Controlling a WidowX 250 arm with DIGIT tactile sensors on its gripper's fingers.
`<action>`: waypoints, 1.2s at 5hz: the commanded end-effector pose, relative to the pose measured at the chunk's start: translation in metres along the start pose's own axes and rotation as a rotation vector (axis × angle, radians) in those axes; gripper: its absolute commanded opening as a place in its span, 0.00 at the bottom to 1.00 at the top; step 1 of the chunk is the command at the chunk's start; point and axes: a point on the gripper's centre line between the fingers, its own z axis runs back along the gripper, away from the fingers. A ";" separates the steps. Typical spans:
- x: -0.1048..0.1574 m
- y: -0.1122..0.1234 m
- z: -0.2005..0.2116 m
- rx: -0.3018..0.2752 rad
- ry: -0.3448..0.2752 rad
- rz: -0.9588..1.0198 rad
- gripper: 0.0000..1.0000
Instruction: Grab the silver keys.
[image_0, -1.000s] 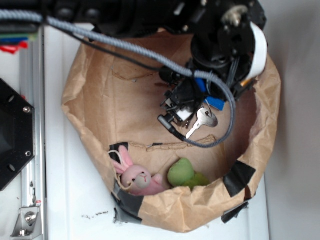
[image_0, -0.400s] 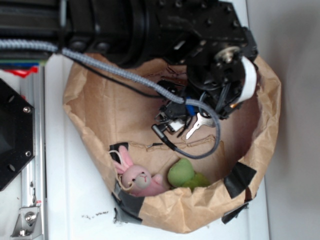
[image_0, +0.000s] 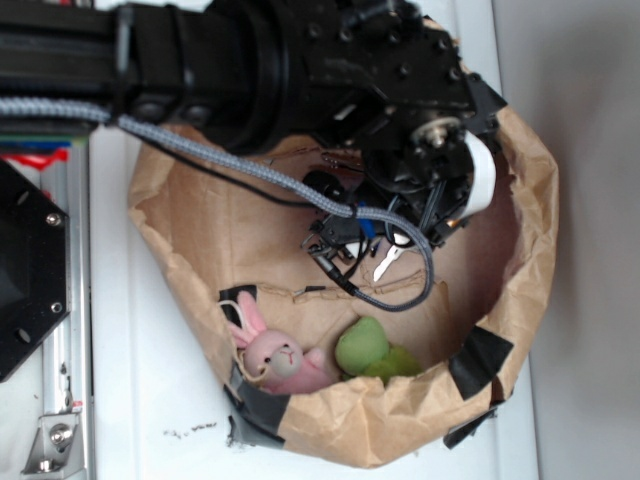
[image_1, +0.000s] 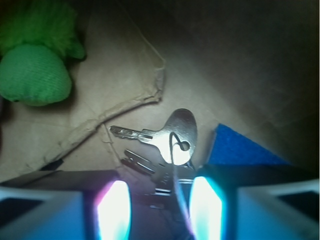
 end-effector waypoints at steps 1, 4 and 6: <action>0.011 0.003 -0.003 0.047 -0.019 0.011 0.00; 0.011 0.003 -0.002 0.102 -0.021 0.020 0.00; 0.008 0.006 0.021 0.073 -0.062 0.016 0.00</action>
